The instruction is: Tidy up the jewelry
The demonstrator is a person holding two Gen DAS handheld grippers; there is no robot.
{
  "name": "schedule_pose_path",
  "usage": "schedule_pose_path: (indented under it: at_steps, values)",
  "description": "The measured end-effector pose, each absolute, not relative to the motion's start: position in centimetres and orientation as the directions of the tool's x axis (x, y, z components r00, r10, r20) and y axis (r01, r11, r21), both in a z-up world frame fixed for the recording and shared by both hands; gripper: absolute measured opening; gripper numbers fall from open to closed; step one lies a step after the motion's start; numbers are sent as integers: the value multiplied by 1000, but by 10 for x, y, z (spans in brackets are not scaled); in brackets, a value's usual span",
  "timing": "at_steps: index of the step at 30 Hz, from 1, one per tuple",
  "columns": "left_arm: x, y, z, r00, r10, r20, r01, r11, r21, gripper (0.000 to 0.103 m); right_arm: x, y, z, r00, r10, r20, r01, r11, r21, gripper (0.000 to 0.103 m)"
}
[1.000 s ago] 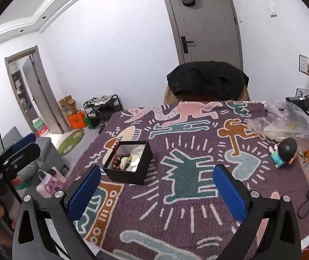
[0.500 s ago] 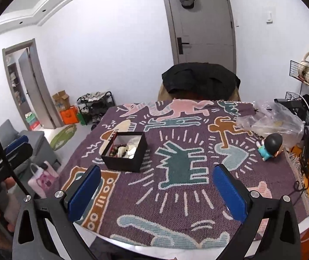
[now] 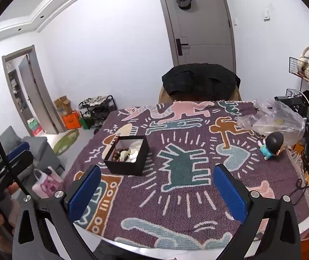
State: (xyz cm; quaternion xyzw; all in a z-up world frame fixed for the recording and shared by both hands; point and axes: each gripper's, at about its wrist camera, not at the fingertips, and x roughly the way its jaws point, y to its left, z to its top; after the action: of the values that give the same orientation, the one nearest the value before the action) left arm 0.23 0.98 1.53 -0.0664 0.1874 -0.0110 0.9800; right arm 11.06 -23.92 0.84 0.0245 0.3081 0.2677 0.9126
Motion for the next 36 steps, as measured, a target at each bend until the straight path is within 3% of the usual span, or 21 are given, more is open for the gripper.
schedule_pose_path:
  at_steps: [36]
  values:
    - [5, 5, 20, 925, -48, -377, 5, 993, -115, 103, 114, -236, 6, 655, 504, -563, -469, 855, 220, 103]
